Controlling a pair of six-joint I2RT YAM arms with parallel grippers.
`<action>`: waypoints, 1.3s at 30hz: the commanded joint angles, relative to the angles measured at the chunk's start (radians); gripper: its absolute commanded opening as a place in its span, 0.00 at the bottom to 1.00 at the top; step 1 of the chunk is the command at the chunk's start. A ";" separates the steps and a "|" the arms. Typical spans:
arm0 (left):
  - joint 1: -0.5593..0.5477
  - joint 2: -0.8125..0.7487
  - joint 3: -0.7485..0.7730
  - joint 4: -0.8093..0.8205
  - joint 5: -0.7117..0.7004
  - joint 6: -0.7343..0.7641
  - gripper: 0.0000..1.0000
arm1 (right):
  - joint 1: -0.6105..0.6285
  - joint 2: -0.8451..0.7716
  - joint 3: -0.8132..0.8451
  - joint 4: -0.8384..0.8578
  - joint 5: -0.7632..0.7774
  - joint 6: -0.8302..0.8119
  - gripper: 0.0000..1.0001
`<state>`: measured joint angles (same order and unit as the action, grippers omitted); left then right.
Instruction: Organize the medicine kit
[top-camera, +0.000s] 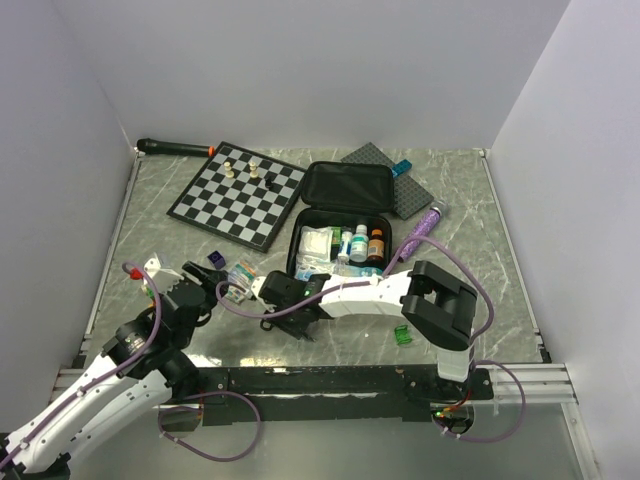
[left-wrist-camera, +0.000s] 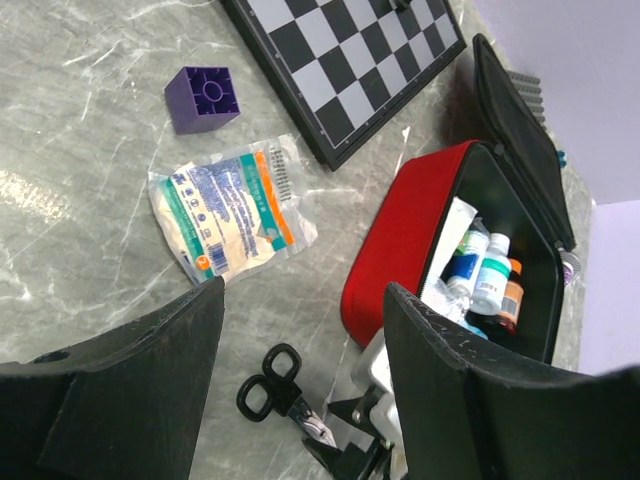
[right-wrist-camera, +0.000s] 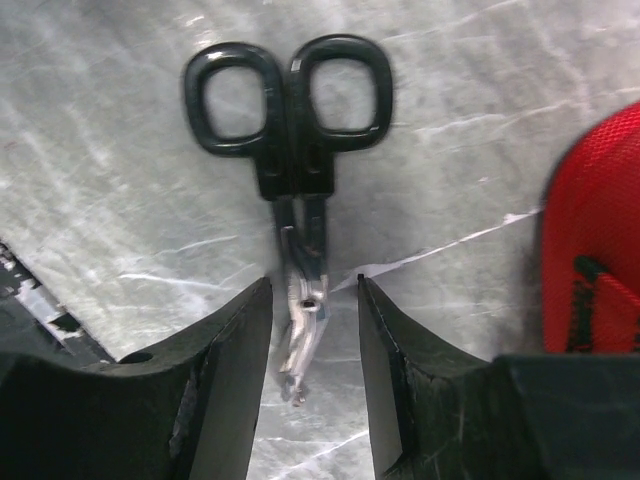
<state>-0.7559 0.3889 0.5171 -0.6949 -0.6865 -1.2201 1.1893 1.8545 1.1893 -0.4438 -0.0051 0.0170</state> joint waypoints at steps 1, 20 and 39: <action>0.006 0.001 -0.008 0.014 -0.007 -0.012 0.69 | 0.044 0.023 -0.019 -0.050 0.005 0.021 0.47; 0.004 -0.018 -0.009 0.001 -0.011 -0.013 0.69 | 0.072 0.052 -0.049 -0.058 0.067 0.066 0.29; 0.004 0.002 -0.017 0.028 -0.007 -0.009 0.69 | 0.072 -0.052 -0.034 -0.099 0.094 0.084 0.12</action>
<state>-0.7559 0.3779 0.5098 -0.7013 -0.6865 -1.2201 1.2480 1.8404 1.1713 -0.4477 0.0673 0.0998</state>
